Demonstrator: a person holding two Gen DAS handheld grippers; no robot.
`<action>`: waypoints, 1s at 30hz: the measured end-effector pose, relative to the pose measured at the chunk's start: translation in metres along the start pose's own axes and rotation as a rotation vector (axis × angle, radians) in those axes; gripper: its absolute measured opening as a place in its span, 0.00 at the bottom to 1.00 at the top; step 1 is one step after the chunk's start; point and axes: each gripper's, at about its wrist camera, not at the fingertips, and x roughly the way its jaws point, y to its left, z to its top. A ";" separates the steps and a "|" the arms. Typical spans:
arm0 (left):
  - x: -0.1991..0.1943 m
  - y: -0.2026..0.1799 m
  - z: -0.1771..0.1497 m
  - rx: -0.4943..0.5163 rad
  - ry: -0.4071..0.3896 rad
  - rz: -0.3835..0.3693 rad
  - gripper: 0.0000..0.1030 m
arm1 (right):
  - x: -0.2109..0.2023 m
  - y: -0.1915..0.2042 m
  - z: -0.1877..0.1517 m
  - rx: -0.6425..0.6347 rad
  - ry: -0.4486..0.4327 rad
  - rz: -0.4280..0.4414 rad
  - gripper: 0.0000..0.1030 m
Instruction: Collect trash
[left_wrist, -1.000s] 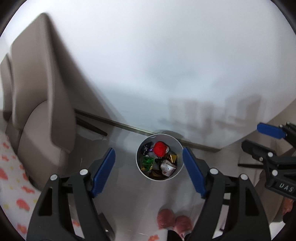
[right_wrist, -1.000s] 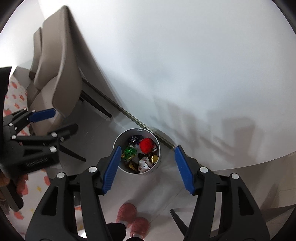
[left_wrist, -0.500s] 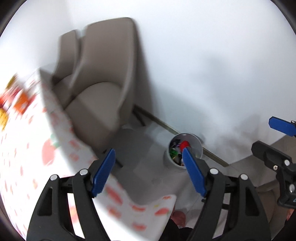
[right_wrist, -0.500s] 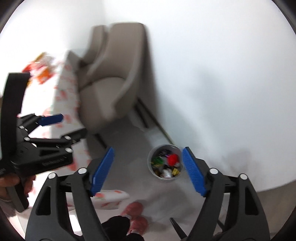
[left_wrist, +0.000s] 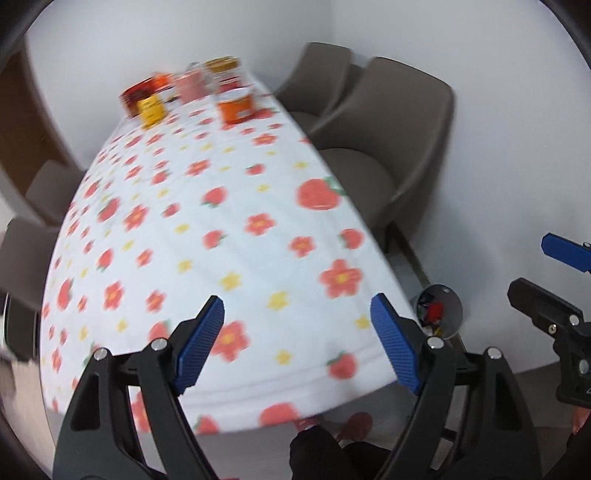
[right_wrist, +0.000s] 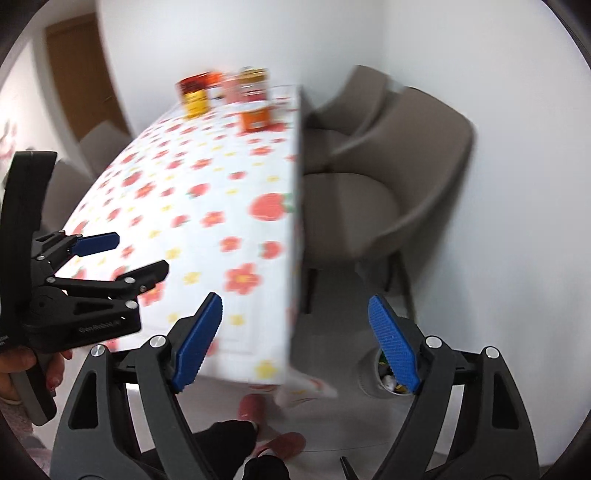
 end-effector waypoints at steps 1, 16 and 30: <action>-0.008 0.013 -0.004 -0.025 0.002 0.012 0.79 | 0.000 0.010 0.004 -0.011 0.009 0.018 0.76; -0.114 0.181 -0.032 -0.199 -0.031 0.122 0.82 | -0.039 0.157 0.049 -0.073 0.028 0.057 0.80; -0.154 0.277 -0.044 -0.185 0.005 0.100 0.85 | -0.068 0.252 0.056 -0.009 0.024 0.043 0.80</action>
